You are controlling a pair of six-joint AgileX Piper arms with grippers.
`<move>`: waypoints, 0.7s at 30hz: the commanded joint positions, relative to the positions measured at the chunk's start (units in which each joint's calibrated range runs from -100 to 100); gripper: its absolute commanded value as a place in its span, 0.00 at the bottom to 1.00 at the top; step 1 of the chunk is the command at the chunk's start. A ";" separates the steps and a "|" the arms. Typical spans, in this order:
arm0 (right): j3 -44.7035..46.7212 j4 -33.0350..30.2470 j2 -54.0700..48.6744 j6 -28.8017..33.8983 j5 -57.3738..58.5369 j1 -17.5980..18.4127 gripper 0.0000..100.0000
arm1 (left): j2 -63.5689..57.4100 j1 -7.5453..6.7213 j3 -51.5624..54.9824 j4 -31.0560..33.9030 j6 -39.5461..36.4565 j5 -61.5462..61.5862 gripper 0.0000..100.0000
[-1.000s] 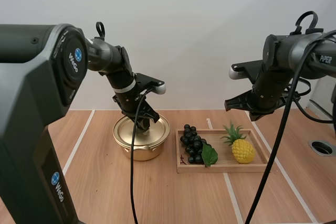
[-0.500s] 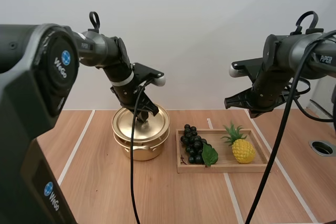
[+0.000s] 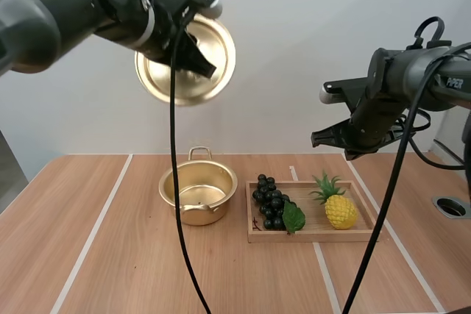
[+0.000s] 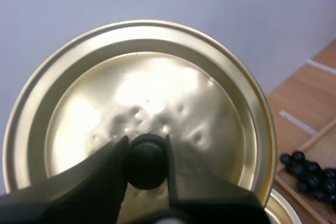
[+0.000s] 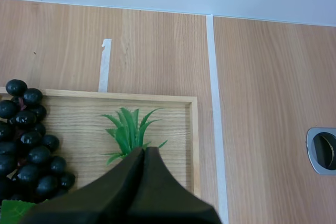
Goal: Open the pot, put the pineapple inside, and close it
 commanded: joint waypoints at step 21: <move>0.14 2.71 9.36 -0.51 -3.01 -0.27 1.00 | -5.87 1.65 -44.01 -1.52 2.77 14.52 0.00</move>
